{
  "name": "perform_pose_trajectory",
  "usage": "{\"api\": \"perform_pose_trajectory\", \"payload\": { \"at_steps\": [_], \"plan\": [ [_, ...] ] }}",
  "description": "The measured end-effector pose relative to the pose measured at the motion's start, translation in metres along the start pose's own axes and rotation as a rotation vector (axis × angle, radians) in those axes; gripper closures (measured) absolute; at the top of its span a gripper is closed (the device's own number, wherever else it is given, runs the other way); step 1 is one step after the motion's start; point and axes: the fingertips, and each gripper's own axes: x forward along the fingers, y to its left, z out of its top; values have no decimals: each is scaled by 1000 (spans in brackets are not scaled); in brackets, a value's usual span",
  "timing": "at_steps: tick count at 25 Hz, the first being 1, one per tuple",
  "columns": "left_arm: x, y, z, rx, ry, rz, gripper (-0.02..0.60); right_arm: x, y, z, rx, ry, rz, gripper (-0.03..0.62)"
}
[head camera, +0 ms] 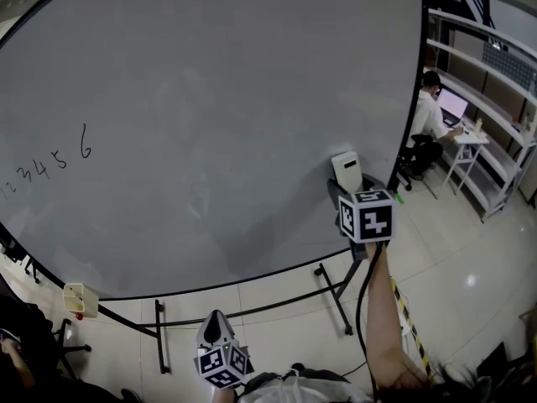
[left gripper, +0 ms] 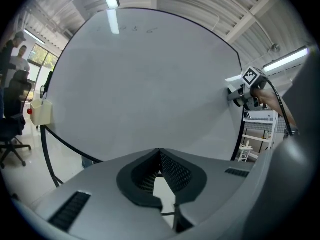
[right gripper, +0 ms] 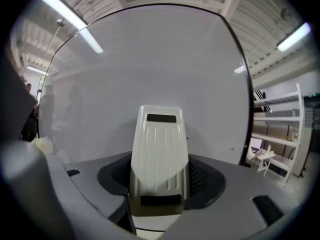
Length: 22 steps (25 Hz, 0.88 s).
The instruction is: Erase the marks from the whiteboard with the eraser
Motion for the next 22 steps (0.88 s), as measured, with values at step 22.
{"api": "perform_pose_trajectory", "payload": {
  "at_steps": [22],
  "plan": [
    [0, 17, -9, -23, 27, 34, 578, 4, -28, -34, 101, 96, -38, 316]
  ]
}}
